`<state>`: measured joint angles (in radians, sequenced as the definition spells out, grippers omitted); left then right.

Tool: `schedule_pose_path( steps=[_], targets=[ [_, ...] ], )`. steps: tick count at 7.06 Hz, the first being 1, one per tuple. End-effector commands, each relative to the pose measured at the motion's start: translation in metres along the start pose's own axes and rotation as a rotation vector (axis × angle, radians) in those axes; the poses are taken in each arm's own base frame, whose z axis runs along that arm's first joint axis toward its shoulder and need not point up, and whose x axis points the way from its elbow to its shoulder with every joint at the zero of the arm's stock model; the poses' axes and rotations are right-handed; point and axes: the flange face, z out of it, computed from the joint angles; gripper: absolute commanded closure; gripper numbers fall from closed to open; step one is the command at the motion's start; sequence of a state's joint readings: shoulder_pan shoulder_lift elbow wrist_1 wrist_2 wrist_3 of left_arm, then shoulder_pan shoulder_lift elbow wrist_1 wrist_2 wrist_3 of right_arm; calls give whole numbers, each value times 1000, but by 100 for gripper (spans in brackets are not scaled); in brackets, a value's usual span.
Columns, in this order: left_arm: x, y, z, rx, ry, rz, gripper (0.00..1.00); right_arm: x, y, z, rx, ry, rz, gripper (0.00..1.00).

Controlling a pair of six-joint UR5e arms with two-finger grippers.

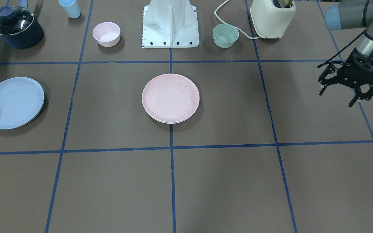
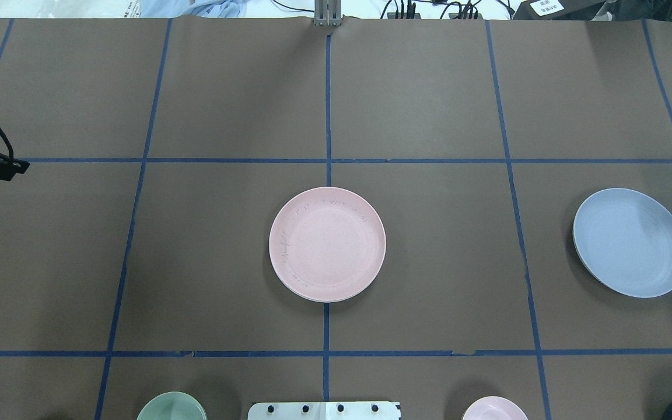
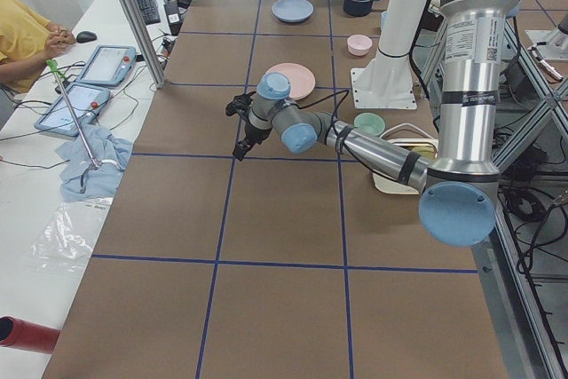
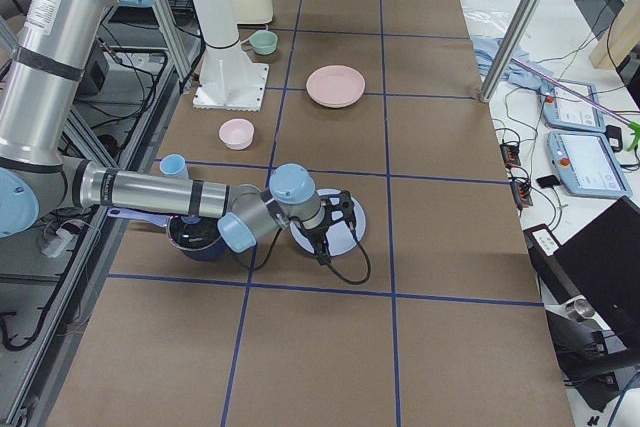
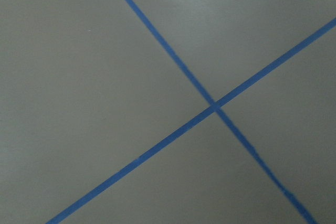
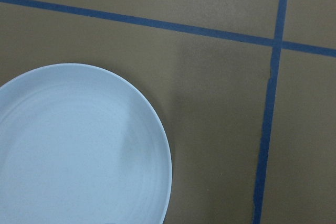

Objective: Stack three plates with pink and blue

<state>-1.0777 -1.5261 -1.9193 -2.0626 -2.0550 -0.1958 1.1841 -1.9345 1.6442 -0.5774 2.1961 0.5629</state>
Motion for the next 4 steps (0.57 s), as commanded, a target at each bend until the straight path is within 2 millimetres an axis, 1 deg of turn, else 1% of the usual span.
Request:
schedule_pose_path(
  steps=[1, 2, 3, 4],
  targets=[
    [-8, 6, -4, -2, -8, 9, 0, -18, 14, 36, 17, 5, 21, 12],
    [-7, 7, -5, -1, -8, 7, 0, -21, 18, 43, 5, 10, 8, 22],
    [-7, 7, -5, -2, -8, 3, 0, -23, 21, 46, -7, 8, 5, 37],
    [-7, 7, -5, -1, -8, 2, 0, -28, 18, 50, -8, 3, -5, 47]
  ],
)
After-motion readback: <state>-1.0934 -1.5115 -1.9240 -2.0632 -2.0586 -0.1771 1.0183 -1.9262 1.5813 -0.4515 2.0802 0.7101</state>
